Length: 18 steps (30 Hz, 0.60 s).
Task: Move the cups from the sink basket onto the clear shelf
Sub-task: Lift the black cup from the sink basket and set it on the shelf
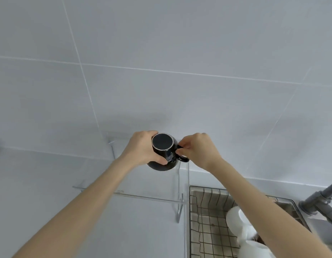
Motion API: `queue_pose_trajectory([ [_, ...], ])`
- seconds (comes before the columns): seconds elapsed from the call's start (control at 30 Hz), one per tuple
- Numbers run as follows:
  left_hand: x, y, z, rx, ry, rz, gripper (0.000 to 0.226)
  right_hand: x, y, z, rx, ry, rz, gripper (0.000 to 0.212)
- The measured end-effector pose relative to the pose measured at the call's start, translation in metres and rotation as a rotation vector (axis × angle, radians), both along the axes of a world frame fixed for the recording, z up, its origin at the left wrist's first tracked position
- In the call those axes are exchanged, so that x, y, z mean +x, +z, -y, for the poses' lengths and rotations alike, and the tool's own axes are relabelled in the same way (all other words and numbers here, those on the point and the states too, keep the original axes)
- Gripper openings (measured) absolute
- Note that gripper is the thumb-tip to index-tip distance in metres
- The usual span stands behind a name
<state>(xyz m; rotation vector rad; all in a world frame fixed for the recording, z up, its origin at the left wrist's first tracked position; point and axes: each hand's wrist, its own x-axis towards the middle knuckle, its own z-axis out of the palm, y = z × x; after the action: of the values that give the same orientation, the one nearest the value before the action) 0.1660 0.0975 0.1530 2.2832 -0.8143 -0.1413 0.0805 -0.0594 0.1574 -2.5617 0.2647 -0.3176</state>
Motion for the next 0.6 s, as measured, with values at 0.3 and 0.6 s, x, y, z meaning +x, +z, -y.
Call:
queue_pose_trajectory([
  [0.3,0.076,-0.024,-0.069,0.024,0.129,-0.054,0.057,0.103,-0.032,-0.062,0.019,0.101,-0.051,0.014],
  [0.6,0.123,-0.036,-0.09,0.052,0.113,-0.091,0.064,0.153,-0.055,-0.084,0.041,0.114,-0.054,0.014],
])
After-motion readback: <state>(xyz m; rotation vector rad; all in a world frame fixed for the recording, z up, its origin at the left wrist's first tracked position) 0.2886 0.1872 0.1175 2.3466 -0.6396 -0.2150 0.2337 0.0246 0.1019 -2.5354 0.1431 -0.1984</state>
